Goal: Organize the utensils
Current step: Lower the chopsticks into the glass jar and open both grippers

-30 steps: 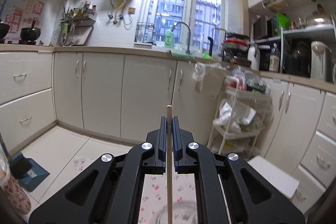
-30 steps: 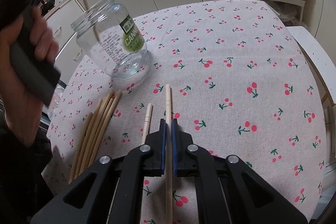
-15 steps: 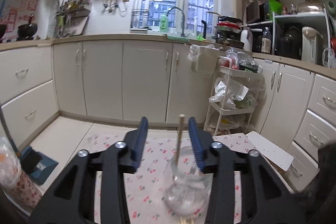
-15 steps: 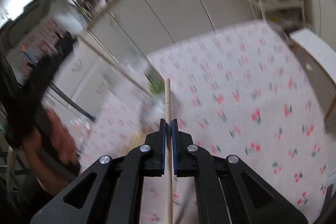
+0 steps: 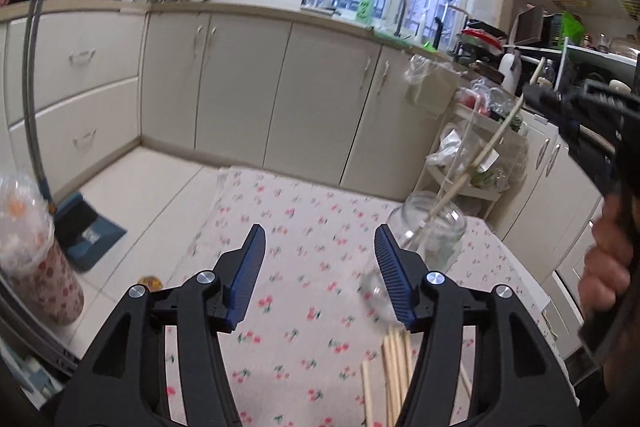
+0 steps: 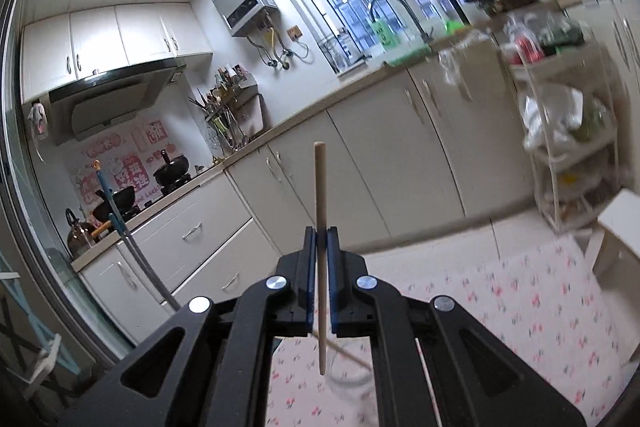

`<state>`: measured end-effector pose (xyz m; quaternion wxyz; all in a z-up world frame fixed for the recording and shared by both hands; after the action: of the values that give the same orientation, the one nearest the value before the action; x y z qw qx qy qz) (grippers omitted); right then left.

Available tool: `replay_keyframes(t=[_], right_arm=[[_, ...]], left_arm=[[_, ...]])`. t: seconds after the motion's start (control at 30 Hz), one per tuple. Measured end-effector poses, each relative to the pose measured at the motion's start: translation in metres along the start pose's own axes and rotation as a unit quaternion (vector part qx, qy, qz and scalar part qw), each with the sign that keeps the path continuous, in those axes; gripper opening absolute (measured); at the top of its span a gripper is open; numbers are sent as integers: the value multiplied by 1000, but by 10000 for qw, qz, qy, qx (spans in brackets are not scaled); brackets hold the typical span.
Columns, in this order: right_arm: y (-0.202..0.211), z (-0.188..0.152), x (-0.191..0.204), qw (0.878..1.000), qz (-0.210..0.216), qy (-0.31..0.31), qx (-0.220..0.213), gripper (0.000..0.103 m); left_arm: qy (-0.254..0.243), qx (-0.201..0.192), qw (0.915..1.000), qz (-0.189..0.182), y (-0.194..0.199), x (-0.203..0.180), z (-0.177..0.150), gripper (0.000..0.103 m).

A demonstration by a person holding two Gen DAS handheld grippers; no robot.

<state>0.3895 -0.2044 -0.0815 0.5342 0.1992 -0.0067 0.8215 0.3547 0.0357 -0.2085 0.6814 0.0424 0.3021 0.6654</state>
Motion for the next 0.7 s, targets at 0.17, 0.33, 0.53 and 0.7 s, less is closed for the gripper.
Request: replay_keyframes(t=[0.17, 0.33, 0.53, 0.7], right_arm=[[-10, -13, 11, 9975, -284, 647, 6, 6], [-25, -40, 6, 9961, -303, 738, 375, 6], [-30, -68, 2, 9934, -227, 737, 847, 7], [10, -59, -12, 9967, -378, 420, 584, 45]], left_arm=[[133, 122, 9998, 62, -3, 12, -6, 57], [179, 163, 9997, 18, -4, 10, -7, 58], [-34, 552, 9985, -42, -13, -3, -21, 59], [-265, 1172, 9927, 83, -27, -6, -45, 59]])
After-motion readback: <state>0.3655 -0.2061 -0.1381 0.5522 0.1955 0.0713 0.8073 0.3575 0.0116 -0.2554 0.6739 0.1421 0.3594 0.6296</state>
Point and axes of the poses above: each gripper's, at about its wrist camera, not at the fingertips, and y roughly against the way its jaws point, x to its left, z to its top, the point moved 4 cm from there along -y, roughly the way its jaws point, and after that the axes turned 8 degrees about y, right-handed, at the moved point
